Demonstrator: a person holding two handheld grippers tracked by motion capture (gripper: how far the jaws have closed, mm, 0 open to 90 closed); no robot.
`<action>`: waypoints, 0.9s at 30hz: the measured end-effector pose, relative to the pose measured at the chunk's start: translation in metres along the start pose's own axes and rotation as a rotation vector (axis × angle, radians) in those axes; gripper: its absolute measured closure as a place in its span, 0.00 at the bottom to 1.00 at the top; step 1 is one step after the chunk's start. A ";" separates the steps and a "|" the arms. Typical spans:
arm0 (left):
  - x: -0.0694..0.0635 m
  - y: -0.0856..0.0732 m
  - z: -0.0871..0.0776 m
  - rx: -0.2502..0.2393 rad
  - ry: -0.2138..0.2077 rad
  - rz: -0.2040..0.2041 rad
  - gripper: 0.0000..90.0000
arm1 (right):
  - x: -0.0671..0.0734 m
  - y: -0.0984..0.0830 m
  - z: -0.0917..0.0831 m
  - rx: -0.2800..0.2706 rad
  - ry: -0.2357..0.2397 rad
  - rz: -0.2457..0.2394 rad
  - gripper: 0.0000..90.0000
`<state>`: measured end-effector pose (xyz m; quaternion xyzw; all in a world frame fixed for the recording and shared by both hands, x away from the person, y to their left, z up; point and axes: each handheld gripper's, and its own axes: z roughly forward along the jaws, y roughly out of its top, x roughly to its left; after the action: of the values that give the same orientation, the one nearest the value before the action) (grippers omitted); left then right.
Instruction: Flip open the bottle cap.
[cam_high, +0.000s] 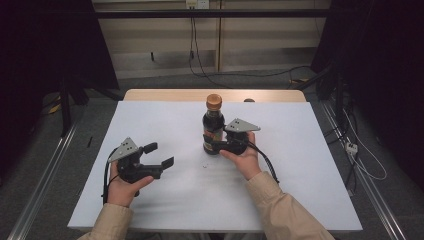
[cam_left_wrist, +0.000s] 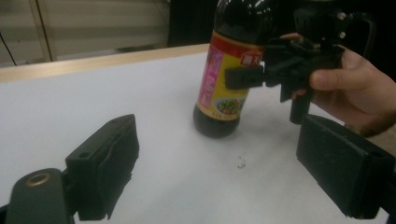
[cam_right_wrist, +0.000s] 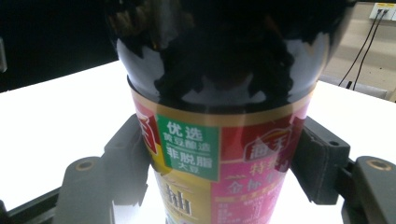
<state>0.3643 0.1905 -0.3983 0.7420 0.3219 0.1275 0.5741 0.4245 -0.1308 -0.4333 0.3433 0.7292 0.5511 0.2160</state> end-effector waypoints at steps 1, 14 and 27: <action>0.000 0.003 0.002 0.004 -0.006 0.006 0.21 | 0.000 0.000 0.000 -0.001 -0.002 0.001 0.34; -0.003 0.031 0.020 0.054 -0.010 0.127 0.47 | 0.000 0.000 0.001 -0.002 -0.002 0.000 0.34; -0.005 0.068 0.037 0.036 -0.057 0.101 0.59 | 0.000 -0.001 0.001 -0.001 -0.002 -0.001 0.33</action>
<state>0.4033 0.1495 -0.3457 0.7707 0.2700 0.1293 0.5625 0.4248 -0.1307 -0.4341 0.3436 0.7287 0.5511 0.2172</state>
